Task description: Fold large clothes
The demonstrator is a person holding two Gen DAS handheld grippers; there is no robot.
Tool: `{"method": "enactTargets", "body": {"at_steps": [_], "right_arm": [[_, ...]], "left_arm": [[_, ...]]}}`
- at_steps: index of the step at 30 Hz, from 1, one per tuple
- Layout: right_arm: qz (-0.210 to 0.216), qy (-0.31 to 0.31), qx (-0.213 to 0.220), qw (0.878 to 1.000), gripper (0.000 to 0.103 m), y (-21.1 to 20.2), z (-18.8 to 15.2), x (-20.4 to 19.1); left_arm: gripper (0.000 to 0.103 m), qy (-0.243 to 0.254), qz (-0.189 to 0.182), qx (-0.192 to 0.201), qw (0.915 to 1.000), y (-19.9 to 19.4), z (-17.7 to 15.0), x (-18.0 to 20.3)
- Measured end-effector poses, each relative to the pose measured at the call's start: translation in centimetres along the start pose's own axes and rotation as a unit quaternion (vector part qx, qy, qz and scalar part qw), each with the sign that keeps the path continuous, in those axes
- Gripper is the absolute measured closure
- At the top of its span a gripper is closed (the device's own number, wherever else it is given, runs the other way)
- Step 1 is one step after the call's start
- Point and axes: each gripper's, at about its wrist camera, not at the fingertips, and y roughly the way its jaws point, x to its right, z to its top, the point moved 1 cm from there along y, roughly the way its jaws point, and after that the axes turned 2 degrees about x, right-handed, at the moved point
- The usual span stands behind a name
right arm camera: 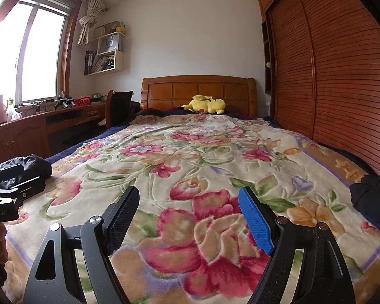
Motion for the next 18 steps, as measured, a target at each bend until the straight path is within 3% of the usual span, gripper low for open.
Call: {"method": "enactTargets", "body": {"at_steps": [18], "right_arm": [[0.004, -0.001, 0.0, 1.0, 0.021, 0.05, 0.11, 0.4]], "left_arm": [[0.001, 0.001, 0.001, 0.001, 1.0, -0.01, -0.05, 0.02]]}}
